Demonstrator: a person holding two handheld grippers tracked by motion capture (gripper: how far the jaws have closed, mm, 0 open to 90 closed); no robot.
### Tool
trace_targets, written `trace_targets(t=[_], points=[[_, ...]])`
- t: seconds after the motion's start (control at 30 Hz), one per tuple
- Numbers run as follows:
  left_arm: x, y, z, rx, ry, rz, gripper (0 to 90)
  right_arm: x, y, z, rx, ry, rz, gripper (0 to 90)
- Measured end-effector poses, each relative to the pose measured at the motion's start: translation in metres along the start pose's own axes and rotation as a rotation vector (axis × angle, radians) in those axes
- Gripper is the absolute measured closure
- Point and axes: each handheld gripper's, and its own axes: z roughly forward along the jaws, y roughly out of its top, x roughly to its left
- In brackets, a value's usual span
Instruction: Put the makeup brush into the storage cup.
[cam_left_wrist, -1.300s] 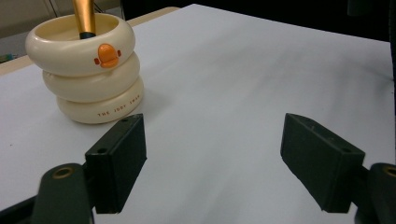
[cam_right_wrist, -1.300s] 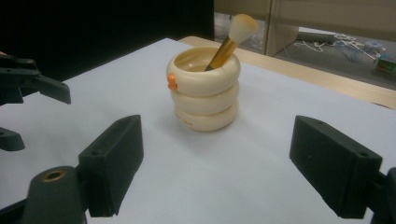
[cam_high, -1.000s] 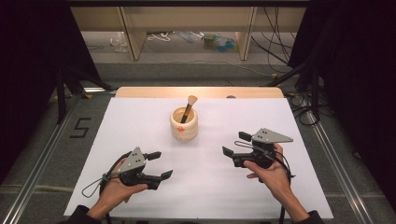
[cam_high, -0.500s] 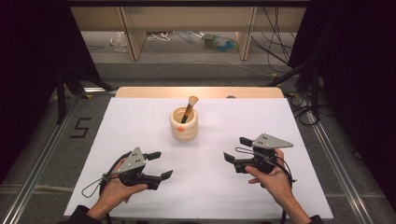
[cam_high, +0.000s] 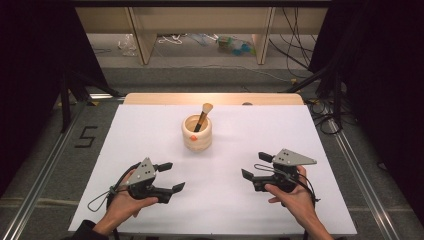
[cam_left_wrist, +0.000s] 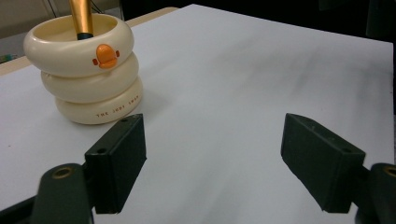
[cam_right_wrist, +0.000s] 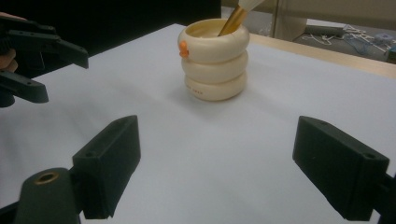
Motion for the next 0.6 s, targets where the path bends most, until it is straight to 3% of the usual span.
trace_targets(t=[0.1, 0.27, 0.6], points=[[0.000, 0.000, 0.000, 0.001, 0.000, 0.001, 22.1, 0.000, -0.004, -0.001, -0.003, -0.020, -0.017, 15.9], [0.000, 0.000, 0.000, 0.000, 0.000, -0.001, 22.1, -0.001, -0.010, -0.002, -0.005, -0.016, -0.008, 16.0], [0.000, 0.000, 0.000, 0.003, 0.001, 0.000, 22.1, 0.002, -0.019, -0.007, 0.008, -0.031, -0.047, 16.0]])
